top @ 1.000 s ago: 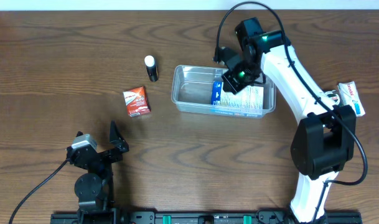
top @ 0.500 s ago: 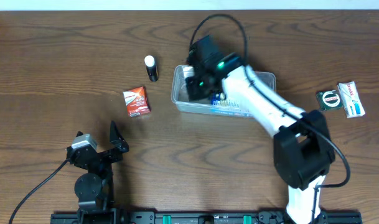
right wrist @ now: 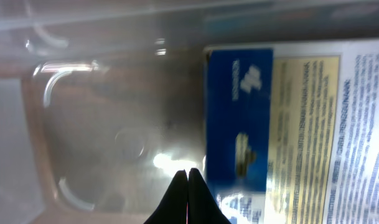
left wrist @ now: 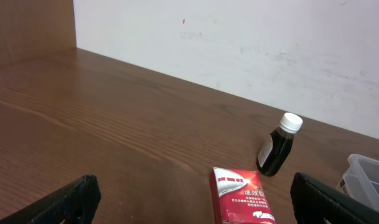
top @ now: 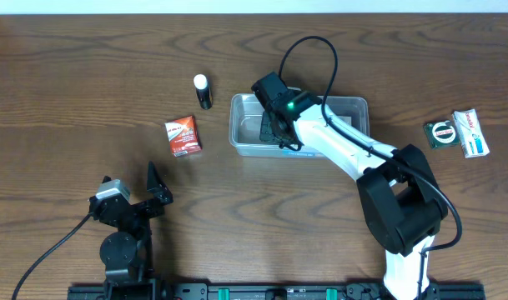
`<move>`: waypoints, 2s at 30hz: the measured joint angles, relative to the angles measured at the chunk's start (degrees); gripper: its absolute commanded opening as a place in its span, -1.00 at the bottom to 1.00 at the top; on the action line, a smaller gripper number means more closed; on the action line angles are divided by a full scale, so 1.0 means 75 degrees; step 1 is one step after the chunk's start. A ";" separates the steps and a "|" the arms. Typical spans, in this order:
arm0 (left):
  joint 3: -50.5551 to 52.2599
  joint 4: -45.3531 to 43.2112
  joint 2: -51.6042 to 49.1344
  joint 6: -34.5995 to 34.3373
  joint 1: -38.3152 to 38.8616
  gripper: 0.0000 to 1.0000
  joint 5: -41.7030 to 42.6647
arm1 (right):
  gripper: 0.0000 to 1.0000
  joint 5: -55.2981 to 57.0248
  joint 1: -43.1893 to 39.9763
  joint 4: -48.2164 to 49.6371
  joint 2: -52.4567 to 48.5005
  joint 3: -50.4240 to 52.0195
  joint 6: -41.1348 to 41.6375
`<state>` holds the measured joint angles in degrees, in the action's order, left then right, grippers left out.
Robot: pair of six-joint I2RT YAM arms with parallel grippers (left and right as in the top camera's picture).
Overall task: Pack container
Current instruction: 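Open the right gripper and press the box down inside the container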
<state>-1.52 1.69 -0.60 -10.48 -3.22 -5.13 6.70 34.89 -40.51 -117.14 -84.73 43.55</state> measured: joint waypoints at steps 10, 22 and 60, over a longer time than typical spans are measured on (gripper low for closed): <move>0.0000 0.0000 0.0000 0.0003 0.0000 0.96 0.0000 | -0.98 0.0731 0.0000 0.0044 0.0000 0.0061 0.0137; 0.0000 0.0000 0.0000 0.0003 0.0000 0.96 0.0000 | -0.97 0.0396 0.0000 0.0425 0.0000 0.0064 -0.0286; 0.0000 0.0000 0.0000 0.0003 0.0000 0.96 0.0000 | -0.97 0.0050 -0.0245 0.0816 0.0000 0.0166 -0.1189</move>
<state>-1.52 1.69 -0.60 -10.46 -3.22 -5.13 7.07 33.06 -34.39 -117.14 -83.48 34.63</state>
